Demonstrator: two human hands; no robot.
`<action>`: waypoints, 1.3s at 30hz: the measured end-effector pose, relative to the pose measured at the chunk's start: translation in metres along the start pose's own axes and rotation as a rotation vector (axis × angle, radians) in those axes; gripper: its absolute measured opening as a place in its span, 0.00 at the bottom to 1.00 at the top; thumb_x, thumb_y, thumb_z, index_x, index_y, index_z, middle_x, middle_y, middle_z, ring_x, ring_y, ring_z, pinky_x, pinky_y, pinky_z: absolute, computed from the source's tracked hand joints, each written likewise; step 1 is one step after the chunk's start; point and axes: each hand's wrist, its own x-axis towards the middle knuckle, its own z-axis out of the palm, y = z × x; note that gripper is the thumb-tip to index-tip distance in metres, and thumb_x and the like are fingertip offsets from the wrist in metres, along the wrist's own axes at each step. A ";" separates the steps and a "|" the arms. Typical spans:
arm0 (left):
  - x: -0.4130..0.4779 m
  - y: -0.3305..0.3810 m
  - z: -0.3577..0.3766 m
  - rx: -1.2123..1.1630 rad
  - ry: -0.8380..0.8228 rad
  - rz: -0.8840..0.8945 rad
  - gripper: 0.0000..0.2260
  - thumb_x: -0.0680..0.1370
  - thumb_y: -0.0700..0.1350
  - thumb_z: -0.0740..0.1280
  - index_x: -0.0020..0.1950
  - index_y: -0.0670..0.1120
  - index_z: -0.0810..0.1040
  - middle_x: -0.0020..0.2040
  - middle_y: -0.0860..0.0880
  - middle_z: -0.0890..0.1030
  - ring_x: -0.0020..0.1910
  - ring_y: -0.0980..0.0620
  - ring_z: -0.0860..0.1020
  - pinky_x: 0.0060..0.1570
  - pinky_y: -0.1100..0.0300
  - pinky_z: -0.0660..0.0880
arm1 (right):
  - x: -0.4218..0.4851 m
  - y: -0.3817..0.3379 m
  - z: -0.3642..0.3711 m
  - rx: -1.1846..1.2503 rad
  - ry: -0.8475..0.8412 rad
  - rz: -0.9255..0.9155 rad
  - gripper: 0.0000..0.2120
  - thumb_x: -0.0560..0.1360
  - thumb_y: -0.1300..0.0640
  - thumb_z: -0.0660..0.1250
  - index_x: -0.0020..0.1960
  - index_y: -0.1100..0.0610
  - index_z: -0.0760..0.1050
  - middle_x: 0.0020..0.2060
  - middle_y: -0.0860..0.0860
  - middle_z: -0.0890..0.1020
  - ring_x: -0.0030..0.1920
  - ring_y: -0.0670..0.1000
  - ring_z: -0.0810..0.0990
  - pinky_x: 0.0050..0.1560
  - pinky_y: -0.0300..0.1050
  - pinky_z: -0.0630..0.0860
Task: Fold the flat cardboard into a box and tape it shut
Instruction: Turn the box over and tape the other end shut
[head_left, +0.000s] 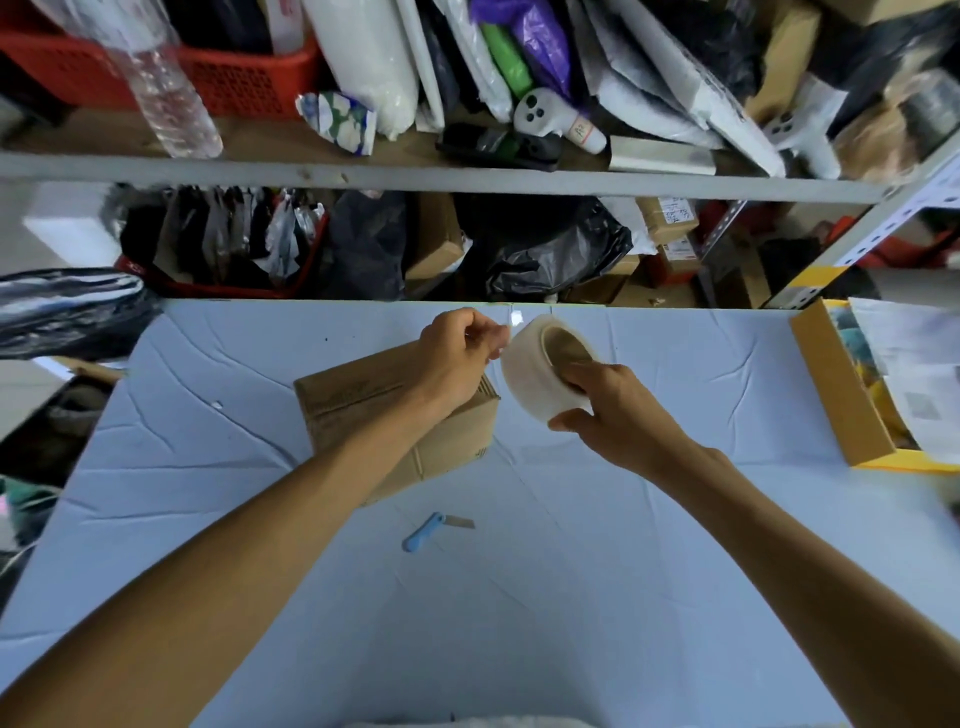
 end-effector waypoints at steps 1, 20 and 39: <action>-0.001 0.000 -0.001 -0.040 0.051 -0.017 0.07 0.77 0.47 0.67 0.45 0.44 0.78 0.37 0.53 0.81 0.38 0.59 0.79 0.43 0.66 0.76 | 0.002 0.000 0.002 0.033 -0.052 0.048 0.19 0.71 0.60 0.71 0.60 0.59 0.73 0.48 0.55 0.79 0.46 0.57 0.76 0.39 0.45 0.71; 0.018 0.018 -0.045 -0.450 -0.049 -0.269 0.08 0.69 0.38 0.75 0.41 0.40 0.77 0.40 0.45 0.82 0.37 0.53 0.82 0.36 0.65 0.78 | 0.001 -0.017 -0.012 0.441 -0.018 0.138 0.11 0.68 0.59 0.74 0.48 0.57 0.77 0.38 0.48 0.79 0.40 0.50 0.78 0.35 0.39 0.68; 0.026 0.037 -0.047 -0.425 0.209 -0.148 0.11 0.67 0.35 0.76 0.35 0.41 0.74 0.29 0.47 0.82 0.29 0.51 0.82 0.31 0.62 0.78 | 0.015 -0.028 -0.015 0.530 -0.130 0.448 0.17 0.68 0.50 0.75 0.46 0.64 0.81 0.38 0.57 0.85 0.37 0.56 0.83 0.36 0.44 0.74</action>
